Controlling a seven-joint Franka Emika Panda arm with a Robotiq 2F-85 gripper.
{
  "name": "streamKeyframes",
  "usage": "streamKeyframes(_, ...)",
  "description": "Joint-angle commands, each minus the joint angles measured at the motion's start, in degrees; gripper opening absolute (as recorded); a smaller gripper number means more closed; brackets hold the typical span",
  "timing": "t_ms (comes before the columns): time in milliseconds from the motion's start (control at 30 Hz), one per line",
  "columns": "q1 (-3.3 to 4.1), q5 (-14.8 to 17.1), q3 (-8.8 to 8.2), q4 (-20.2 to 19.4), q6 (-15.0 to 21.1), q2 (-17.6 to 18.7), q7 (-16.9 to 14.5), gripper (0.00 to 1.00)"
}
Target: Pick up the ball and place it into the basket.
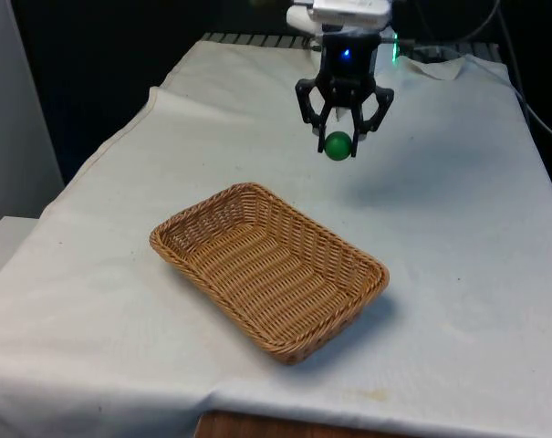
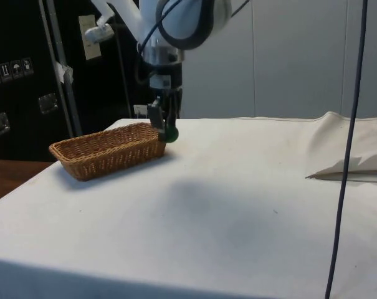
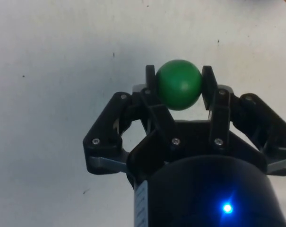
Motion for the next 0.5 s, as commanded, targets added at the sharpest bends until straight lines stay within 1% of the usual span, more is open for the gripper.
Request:
streamKeyframes(0,0.46,-1.5,-0.40,0.6,-1.0,-0.4,1.5,0.00)
streamKeyframes(33,0.40,-2.4,-0.23,1.1,-1.8,-1.1,2.2,0.00)
streamKeyframes(100,0.40,-3.0,-0.11,1.7,-2.6,-1.5,2.7,0.00)
streamKeyframes(133,0.00,-2.1,0.29,1.3,-1.9,-1.6,1.8,0.00)
streamKeyframes(167,0.34,-3.3,-0.11,2.1,-3.1,-1.8,2.8,0.00)
streamKeyframes(233,0.23,-3.6,-0.17,2.9,-4.0,-2.1,2.8,0.00)
streamKeyframes(367,0.11,-3.6,-0.17,4.6,-5.5,-2.3,2.7,0.00)
streamKeyframes(467,-0.17,-3.3,-0.17,5.6,-6.0,-2.4,2.4,0.00)
